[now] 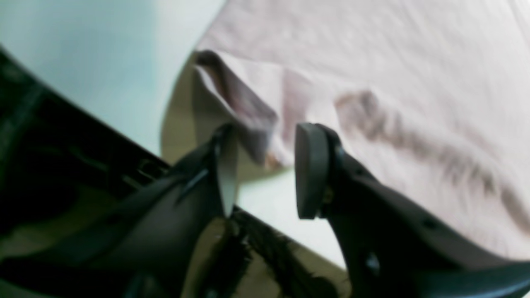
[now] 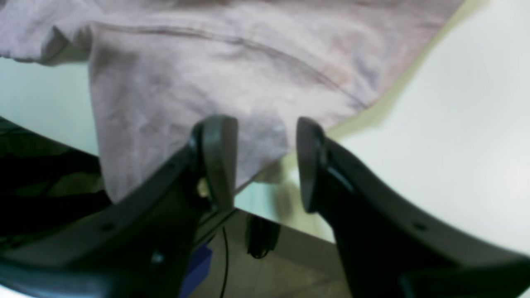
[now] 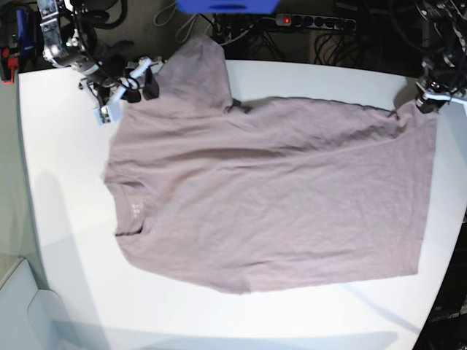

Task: Layout the t-shirt on the table in an organized manner, then fold the t-shirt properly
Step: 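Grasp the shirt's shoulder corners with both grippers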

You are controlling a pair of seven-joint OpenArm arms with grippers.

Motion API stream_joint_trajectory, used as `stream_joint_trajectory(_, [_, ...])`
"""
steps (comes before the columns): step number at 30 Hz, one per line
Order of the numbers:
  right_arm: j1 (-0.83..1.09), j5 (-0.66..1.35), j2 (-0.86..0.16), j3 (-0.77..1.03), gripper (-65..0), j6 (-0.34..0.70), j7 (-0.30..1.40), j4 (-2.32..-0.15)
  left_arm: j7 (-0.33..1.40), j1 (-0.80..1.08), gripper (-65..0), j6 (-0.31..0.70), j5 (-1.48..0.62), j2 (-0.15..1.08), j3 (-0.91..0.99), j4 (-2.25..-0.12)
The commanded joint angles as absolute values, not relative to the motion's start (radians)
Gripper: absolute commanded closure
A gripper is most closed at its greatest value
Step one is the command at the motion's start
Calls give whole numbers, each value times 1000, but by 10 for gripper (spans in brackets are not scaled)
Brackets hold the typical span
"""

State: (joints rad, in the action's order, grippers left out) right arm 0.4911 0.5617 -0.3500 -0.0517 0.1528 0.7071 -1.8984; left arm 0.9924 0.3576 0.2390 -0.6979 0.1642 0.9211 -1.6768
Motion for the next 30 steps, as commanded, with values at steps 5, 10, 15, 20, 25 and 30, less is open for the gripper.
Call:
stream_joint_trajectory(5, [512, 572, -352, -47, -263, 156, 687, -1917, 981, 371, -230, 288, -700, 162, 929, -1704])
stream_joint_trajectory(10, [519, 572, -331, -48, -285, 156, 694, -1917, 980, 367, -230, 292, -700, 166, 928, -1672])
stream_joint_trajectory(15, [521, 570, -331, -48, -309, 156, 693, -1911, 972, 367, -230, 294, -700, 170, 928, -1630])
stream_joint_trajectory(20, [519, 570, -331, -48, -309, 156, 693, -1882, 970, 366, -230, 294, -700, 170, 928, -1626])
stream_joint_trajectory(25, [515, 570, -320, -48, -309, 156, 688, -1828, 969, 366, -230, 294, -699, 170, 928, -1626])
stream_joint_trajectory(30, [510, 570, -298, -50, -309, 156, 696, -1817, 969, 366, -230, 294, -699, 170, 928, -1626])
